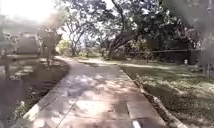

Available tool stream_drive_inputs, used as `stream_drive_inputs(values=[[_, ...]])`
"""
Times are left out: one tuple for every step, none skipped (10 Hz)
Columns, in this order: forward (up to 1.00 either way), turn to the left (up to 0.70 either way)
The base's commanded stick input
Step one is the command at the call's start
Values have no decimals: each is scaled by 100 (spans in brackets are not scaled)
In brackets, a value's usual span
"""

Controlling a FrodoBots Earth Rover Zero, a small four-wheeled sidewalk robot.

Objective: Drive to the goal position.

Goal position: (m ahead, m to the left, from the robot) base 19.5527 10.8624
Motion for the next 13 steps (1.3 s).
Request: stream_drive_inputs(values=[[50,0],[50,0],[50,0],[50,0],[50,0],[50,0],[50,0],[50,0],[50,0],[50,0],[50,0],[50,0],[50,0]])
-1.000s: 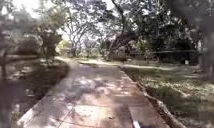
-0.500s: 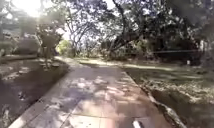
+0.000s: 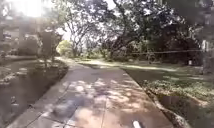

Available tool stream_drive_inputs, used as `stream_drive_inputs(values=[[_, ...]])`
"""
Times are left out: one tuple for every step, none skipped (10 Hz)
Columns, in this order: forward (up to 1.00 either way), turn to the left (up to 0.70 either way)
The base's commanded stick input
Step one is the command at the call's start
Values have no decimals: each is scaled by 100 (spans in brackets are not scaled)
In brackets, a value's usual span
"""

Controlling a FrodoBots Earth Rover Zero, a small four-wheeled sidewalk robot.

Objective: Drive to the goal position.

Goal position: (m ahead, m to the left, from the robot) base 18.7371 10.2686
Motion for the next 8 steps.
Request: stream_drive_inputs(values=[[50,0],[50,0],[50,0],[50,0],[50,0],[50,0],[50,0],[50,0]])
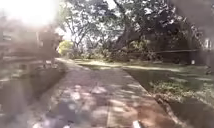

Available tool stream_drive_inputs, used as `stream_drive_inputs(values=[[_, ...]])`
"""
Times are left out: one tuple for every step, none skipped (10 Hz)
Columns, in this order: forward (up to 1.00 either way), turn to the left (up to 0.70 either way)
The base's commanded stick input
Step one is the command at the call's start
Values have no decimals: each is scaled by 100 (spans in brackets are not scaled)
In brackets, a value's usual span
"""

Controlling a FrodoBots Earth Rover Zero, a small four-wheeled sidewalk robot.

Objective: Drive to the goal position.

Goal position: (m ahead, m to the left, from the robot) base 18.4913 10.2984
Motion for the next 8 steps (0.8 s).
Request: stream_drive_inputs(values=[[50,0],[50,0],[50,0],[50,0],[50,0],[50,0],[50,0],[50,0]])
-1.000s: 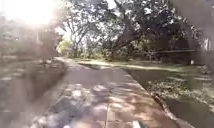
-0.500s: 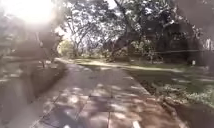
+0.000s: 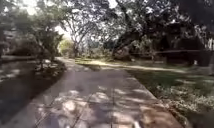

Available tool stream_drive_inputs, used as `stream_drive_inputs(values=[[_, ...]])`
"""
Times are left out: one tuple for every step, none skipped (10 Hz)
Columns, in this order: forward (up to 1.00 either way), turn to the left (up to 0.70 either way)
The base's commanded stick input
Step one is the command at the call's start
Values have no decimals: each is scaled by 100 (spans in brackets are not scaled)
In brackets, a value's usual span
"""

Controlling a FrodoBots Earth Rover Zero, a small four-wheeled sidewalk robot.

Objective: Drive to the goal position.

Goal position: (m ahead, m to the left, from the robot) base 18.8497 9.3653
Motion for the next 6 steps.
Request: stream_drive_inputs(values=[[50,0],[50,41],[50,50],[50,50],[50,50],[50,0]])
